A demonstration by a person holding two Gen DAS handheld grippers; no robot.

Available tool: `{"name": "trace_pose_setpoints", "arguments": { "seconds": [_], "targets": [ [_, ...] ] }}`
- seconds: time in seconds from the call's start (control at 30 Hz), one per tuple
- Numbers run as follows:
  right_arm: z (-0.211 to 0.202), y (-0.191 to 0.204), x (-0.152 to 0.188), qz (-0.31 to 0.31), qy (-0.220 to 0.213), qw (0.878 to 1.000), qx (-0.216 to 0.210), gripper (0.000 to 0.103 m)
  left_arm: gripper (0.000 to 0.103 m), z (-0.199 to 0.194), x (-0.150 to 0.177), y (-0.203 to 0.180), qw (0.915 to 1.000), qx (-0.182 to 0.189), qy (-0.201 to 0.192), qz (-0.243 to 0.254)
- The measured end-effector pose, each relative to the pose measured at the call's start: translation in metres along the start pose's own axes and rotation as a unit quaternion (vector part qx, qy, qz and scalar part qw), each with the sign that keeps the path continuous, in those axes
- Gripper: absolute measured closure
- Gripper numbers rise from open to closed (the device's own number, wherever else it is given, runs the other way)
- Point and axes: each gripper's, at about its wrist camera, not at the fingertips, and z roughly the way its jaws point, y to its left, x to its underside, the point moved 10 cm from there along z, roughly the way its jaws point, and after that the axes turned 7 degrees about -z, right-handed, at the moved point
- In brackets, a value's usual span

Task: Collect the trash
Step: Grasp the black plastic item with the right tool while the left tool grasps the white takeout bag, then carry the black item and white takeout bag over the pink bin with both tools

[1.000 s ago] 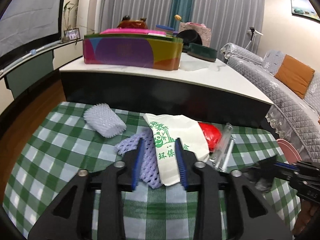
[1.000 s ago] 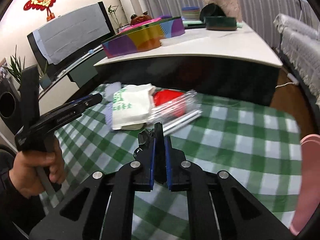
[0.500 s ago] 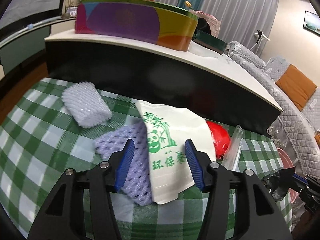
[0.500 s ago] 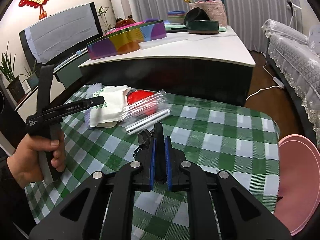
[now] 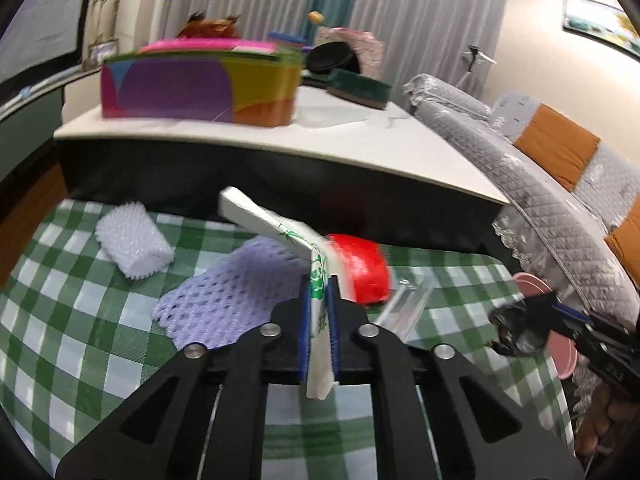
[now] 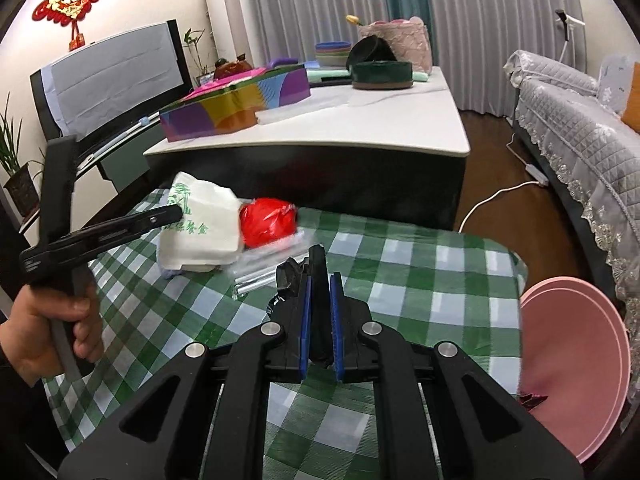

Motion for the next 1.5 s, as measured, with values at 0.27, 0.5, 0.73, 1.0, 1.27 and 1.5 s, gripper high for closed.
{"name": "trace_pose_setpoints", "arguments": {
  "seconds": [0.27, 0.5, 0.73, 1.0, 1.27, 1.5],
  "targets": [
    [-0.026, 0.0, -0.009, -0.01, -0.021, 0.999, 0.024, 0.093, 0.099, -0.037, 0.0, -0.019, 0.9995, 0.015, -0.012, 0.023],
    [-0.063, -0.008, -0.016, -0.003, -0.046, 0.997, 0.059, 0.093, 0.099, -0.07, 0.0, -0.029, 0.9986, 0.023, -0.028, 0.038],
    [-0.102, -0.024, -0.025, 0.006, -0.067, 0.993, 0.096, 0.093, 0.099, -0.095, 0.001, -0.04, 0.9976, 0.038, -0.039, 0.043],
    [-0.135, -0.039, -0.04, 0.014, -0.074, 0.991, 0.109, 0.093, 0.099, -0.111, 0.002, -0.052, 0.9963, 0.052, -0.049, 0.047],
    [-0.159, -0.08, -0.058, 0.003, -0.09, 0.988, 0.126, 0.093, 0.099, -0.111, 0.009, -0.064, 0.9956, 0.055, -0.046, 0.06],
    [-0.156, -0.126, -0.036, 0.047, -0.093, 0.984, 0.147, 0.093, 0.099, -0.099, 0.016, -0.075, 0.9955, 0.048, -0.037, 0.073]
  ]
}}
